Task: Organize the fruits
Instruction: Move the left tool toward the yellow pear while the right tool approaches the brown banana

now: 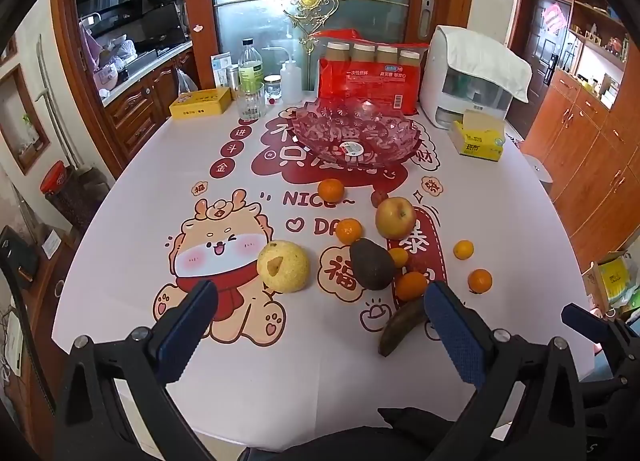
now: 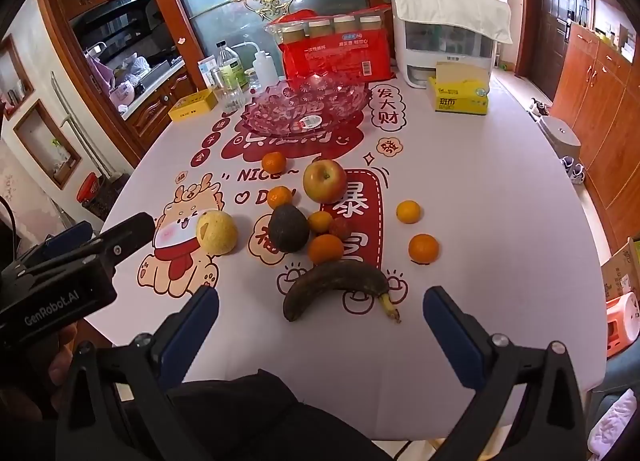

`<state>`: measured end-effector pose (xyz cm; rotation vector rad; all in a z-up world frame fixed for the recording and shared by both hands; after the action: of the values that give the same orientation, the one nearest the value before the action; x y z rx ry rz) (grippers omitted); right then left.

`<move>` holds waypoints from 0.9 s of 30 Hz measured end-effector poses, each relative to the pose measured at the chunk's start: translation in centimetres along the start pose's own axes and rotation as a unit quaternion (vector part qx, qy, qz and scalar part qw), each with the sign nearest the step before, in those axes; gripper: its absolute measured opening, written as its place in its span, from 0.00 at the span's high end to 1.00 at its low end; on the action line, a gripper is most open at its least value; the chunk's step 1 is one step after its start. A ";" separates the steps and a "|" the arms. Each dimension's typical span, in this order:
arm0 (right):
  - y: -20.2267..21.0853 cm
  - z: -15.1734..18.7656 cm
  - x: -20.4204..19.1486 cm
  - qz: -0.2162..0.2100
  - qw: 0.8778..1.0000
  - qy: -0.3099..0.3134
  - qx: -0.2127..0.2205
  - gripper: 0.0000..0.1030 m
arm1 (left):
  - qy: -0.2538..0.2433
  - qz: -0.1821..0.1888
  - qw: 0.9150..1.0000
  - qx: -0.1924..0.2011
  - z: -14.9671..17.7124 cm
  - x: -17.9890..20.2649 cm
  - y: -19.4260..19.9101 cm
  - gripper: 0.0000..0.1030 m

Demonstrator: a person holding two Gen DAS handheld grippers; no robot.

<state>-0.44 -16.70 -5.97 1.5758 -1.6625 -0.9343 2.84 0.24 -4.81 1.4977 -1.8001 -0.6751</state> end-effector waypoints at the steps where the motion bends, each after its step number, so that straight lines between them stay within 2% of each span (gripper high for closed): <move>1: -0.1 -0.7 0.1 -0.001 1.000 0.002 0.000 0.01 | 0.000 0.001 1.000 -0.003 -0.4 0.2 -0.1 0.01; 11: -0.1 -1.2 0.3 -0.011 1.000 0.017 0.005 0.01 | -0.001 0.000 1.000 -0.001 -0.8 0.2 -0.4 0.01; 15: 0.0 -1.5 0.6 -0.012 1.000 0.020 0.014 0.01 | 0.015 0.008 1.000 0.002 -1.6 -0.5 -0.6 0.01; 27: 0.3 -1.8 1.8 -0.003 1.000 0.007 0.022 0.01 | 0.014 0.011 1.000 0.005 -1.7 0.2 -0.3 0.01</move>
<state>0.83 -18.56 -4.78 1.6134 -1.6805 -0.8915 4.37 0.05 -3.92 1.4845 -1.7980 -0.6322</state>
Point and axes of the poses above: each gripper's, at about its wrist camera, not at the fingertips, and y roughly against the way its jaws point, x to its right, z to its underside, the point moved 6 cm from there along -y, roughly the way its jaws point, and after that the axes turned 11 degrees about z, right-handed, at the moved point
